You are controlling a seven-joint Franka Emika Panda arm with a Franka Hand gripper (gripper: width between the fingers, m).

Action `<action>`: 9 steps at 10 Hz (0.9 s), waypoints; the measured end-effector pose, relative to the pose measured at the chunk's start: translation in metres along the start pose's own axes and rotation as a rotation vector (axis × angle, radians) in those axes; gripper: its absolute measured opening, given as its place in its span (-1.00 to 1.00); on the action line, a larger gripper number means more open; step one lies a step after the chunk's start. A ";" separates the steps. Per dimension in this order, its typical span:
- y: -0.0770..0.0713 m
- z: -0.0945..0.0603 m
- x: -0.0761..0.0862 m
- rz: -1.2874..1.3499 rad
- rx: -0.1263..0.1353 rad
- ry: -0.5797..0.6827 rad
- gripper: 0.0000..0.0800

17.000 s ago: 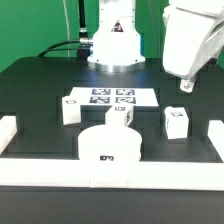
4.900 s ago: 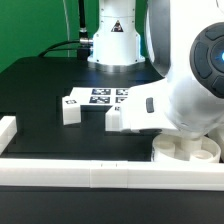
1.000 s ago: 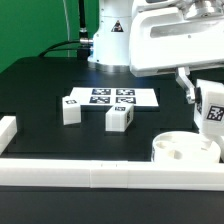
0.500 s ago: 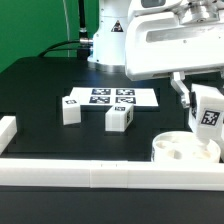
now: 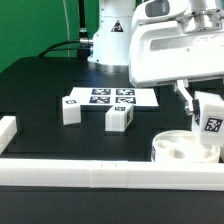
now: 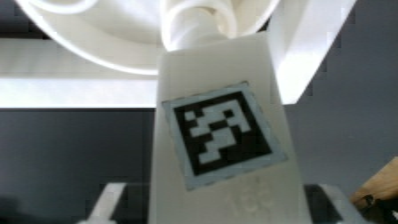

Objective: Assemble stool

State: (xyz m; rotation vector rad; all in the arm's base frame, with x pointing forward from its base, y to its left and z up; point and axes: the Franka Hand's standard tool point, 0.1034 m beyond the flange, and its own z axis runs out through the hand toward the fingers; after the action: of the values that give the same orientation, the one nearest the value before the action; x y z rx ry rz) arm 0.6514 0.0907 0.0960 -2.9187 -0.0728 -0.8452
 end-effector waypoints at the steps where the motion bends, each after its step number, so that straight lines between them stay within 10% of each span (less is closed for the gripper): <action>1: -0.001 0.001 -0.001 -0.001 0.001 -0.002 -0.18; 9: 0.003 0.004 -0.009 -0.013 -0.008 0.079 -0.18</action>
Offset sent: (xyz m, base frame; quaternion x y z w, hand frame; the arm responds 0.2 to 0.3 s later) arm -0.0074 0.0006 -0.0076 -0.0013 0.0077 0.0012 1.0000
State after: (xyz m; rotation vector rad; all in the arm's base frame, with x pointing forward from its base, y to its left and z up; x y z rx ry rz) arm 0.6466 0.0881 0.0876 -2.8913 -0.0817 -0.9644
